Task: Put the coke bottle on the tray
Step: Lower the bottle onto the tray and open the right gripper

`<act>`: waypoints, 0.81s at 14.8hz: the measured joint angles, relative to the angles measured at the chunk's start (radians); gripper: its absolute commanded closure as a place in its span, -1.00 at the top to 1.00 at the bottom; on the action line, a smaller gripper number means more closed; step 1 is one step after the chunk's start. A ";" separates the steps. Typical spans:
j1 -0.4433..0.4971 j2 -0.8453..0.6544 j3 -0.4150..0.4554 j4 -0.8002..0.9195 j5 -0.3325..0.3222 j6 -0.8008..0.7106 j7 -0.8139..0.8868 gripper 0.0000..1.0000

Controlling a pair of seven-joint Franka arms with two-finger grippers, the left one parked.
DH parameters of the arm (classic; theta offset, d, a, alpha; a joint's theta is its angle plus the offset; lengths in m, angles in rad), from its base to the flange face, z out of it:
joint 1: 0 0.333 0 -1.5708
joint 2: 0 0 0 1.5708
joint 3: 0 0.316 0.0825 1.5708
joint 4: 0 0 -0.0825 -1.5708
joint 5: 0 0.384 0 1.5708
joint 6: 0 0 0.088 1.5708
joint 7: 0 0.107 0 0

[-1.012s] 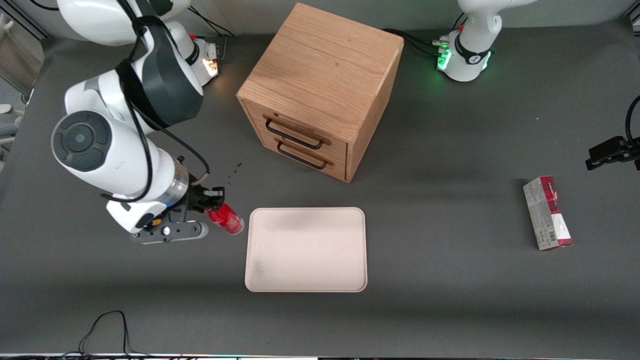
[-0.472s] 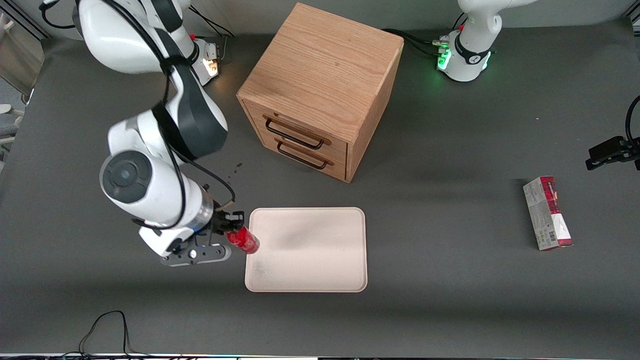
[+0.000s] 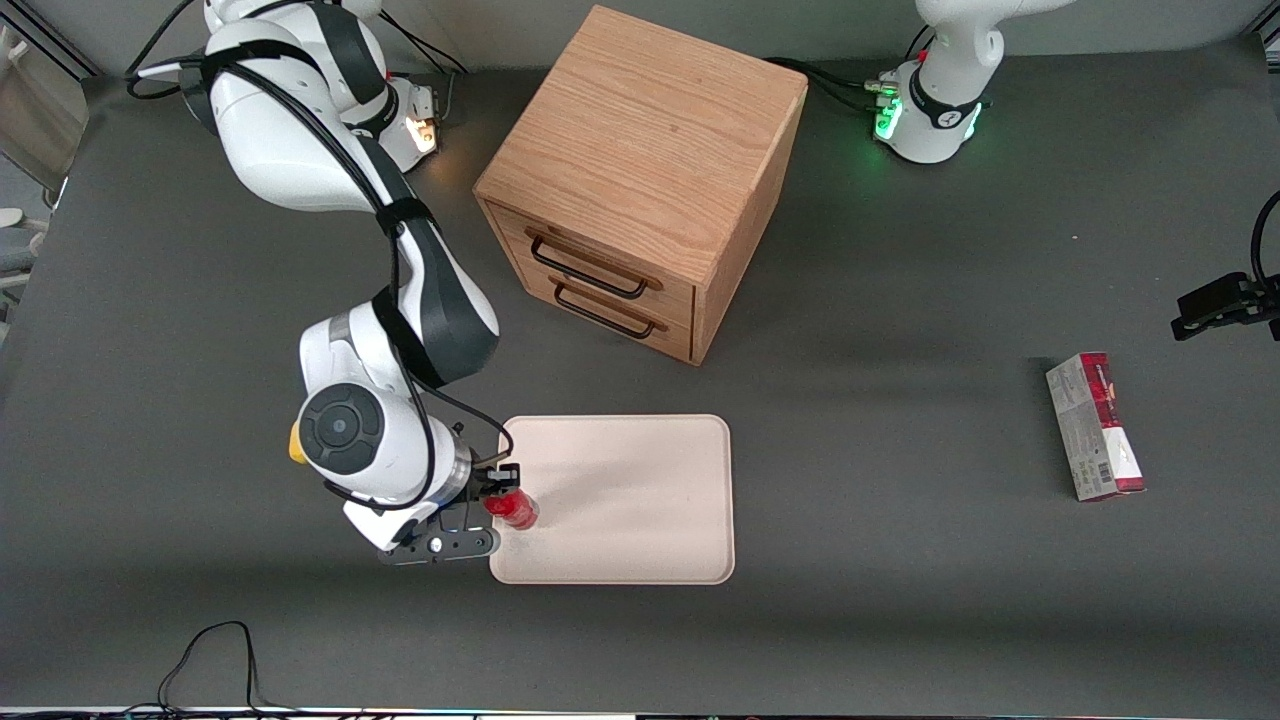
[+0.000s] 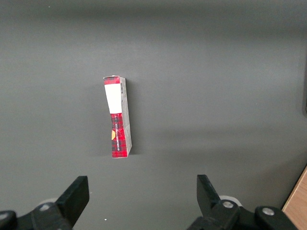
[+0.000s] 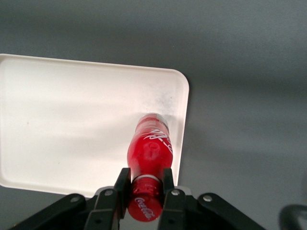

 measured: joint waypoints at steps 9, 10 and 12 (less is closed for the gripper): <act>0.000 0.041 0.000 -0.001 0.000 0.021 0.000 1.00; 0.000 0.041 -0.001 0.000 0.000 0.021 0.000 1.00; 0.000 0.040 -0.001 0.002 0.000 0.021 0.002 1.00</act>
